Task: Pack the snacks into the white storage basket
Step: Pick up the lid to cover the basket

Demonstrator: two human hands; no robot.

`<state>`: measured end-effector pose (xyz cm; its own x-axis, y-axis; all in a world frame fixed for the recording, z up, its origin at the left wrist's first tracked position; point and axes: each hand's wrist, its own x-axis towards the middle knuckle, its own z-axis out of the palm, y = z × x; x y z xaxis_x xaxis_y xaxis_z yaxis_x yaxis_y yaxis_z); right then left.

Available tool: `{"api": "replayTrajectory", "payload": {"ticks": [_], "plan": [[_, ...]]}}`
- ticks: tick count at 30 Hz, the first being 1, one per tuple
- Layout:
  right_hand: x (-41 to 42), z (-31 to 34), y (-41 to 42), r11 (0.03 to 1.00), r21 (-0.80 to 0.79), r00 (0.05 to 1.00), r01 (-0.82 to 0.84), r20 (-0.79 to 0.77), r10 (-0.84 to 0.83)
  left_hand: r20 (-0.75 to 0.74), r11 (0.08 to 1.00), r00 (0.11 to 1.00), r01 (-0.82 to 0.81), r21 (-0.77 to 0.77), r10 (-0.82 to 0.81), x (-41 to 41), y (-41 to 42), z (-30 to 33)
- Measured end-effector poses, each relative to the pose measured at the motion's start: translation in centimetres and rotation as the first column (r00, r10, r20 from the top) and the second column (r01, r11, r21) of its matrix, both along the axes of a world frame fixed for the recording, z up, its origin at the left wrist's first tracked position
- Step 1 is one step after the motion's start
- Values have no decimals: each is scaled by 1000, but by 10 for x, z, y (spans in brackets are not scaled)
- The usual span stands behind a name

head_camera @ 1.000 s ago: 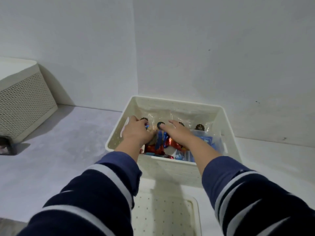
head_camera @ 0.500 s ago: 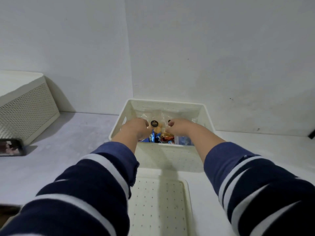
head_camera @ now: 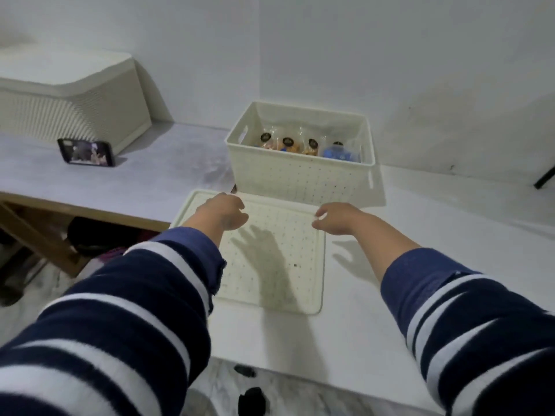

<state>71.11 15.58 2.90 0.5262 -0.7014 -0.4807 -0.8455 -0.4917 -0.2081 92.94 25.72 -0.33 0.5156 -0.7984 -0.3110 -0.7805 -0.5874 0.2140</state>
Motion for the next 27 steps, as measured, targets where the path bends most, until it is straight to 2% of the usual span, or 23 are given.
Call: {"api": "replayTrajectory", "payload": {"ticks": [2, 6, 11, 17, 22, 27], "plan": [[-8, -27, 12, 999, 34, 1000, 13, -8, -13, -10, 999, 999, -41, 26, 41, 7, 21, -18], [-15, -77, 28, 984, 101, 989, 146, 11, -147, 17, 993, 994, -112, 30, 112, 22, 54, -50], [-7, -119, 38, 946, 76, 943, 315, 88, -321, 63, 976, 974, -217, -1, 217, 47, 71, -81], [19, -144, 46, 859, 50, 845, 510, 155, -511, -118, 954, 947, -297, 23, 298, 84, 69, -105], [27, -145, 45, 819, 61, 803, 571, 167, -572, -214, 938, 921, -344, -45, 327, 94, 70, -109], [25, -129, 57, 797, -14, 765, 603, 292, -574, -278, 925, 911, -352, -142, 304, 95, 81, -100]]}}
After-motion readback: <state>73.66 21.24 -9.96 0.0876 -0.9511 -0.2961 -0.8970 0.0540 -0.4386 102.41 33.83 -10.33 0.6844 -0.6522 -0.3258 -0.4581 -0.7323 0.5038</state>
